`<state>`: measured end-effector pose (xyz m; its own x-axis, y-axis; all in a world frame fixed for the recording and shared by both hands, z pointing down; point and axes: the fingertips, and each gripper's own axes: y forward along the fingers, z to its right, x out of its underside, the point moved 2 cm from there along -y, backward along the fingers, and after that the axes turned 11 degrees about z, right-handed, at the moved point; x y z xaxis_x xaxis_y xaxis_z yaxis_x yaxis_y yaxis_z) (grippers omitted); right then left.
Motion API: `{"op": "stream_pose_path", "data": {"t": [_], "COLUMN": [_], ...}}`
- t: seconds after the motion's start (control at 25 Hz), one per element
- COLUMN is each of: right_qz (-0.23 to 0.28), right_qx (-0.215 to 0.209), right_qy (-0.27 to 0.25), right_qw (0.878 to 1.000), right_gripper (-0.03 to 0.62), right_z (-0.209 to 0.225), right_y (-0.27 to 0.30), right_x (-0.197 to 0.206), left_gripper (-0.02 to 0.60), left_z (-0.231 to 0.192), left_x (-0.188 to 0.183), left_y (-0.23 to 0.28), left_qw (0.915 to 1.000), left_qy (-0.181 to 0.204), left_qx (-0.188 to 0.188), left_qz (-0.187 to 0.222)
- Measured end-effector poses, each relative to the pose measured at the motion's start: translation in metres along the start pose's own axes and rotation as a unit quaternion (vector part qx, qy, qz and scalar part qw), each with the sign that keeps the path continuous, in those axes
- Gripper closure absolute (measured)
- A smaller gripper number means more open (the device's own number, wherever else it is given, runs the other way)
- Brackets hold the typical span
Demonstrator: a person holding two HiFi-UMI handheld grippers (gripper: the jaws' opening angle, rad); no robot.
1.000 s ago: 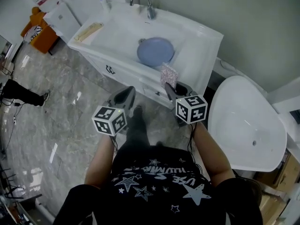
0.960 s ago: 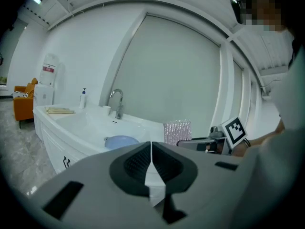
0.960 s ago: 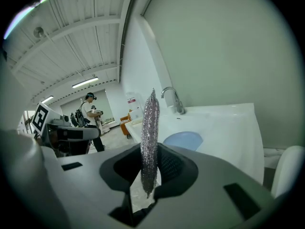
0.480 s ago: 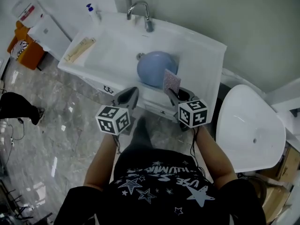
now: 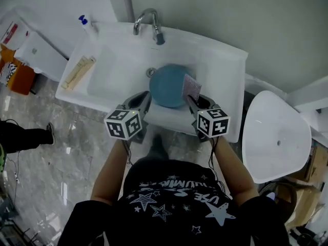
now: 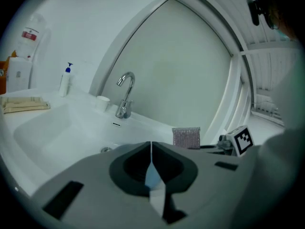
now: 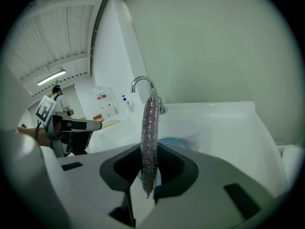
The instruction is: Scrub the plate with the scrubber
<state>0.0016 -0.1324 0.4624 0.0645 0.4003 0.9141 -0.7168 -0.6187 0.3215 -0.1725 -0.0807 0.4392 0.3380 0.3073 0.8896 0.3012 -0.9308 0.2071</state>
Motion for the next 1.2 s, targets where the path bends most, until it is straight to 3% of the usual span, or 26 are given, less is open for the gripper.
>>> {"op": "stream_pose_path", "data": {"t": [0.24,0.48,0.64,0.68,0.76,0.8,1.0,1.2], "right_qz": [0.010,0.008,0.003,0.001,-0.002,-0.004,-0.013,-0.031], "right_qx": [0.045,0.086,0.102,0.105,0.110,0.112,0.115,0.114], "right_qy": [0.012,0.026,0.035,0.037,0.040,0.041,0.049,0.060], "right_qw": [0.999,0.996,0.994,0.994,0.993,0.993,0.992,0.991], "right_gripper": [0.513,0.513,0.513,0.513,0.513,0.513,0.513,0.513], "right_z": [0.013,0.033,0.043,0.045,0.048,0.050,0.056,0.057], "right_y": [0.022,0.038,0.045,0.048,0.053,0.056,0.066,0.074], "right_x": [-0.007,-0.006,-0.004,-0.003,-0.001,0.000,0.004,0.014], "left_gripper": [0.565,0.565,0.560,0.543,0.408,0.384,0.344,0.334], "left_z": [-0.042,-0.057,-0.066,-0.069,-0.076,-0.080,-0.105,-0.117], "left_x": [0.000,0.026,0.041,0.044,0.052,0.056,0.079,0.104], "left_y": [0.041,0.083,0.105,0.110,0.120,0.125,0.137,0.143], "left_qw": [0.9983,0.9912,0.9845,0.9836,0.9814,0.9801,0.9692,0.9576], "left_qy": [-0.043,0.011,0.016,0.014,0.011,0.012,0.040,0.027], "left_qx": [-0.013,0.024,0.030,0.029,0.027,0.025,-0.004,-0.010], "left_qz": [-0.036,-0.129,-0.172,-0.177,-0.190,-0.197,-0.243,-0.287]}}
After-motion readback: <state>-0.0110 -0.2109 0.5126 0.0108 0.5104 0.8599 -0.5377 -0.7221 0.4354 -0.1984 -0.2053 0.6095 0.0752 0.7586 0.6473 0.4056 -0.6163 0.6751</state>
